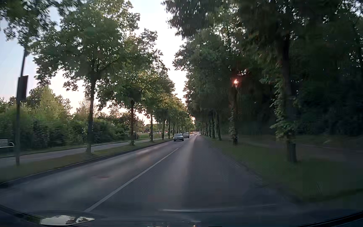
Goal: Follow the waypoints while adhering to traffic rules and regulations
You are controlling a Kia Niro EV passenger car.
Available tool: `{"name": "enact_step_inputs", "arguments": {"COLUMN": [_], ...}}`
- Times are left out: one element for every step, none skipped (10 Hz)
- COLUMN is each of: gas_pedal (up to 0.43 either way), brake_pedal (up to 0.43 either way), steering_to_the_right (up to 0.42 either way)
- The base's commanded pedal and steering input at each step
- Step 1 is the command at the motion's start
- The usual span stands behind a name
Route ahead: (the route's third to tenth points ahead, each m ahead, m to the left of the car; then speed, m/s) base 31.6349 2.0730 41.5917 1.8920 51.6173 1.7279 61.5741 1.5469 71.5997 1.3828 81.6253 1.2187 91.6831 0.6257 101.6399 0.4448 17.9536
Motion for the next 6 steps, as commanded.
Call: {"name": "enact_step_inputs", "arguments": {"gas_pedal": [0.169,0.169,0.169,0.169,0.169,0.169], "brake_pedal": [0.018,0.018,0.018,0.018,0.018,0.018], "steering_to_the_right": [0.005,0.005,0.003,0.003,0.003,0.003]}}
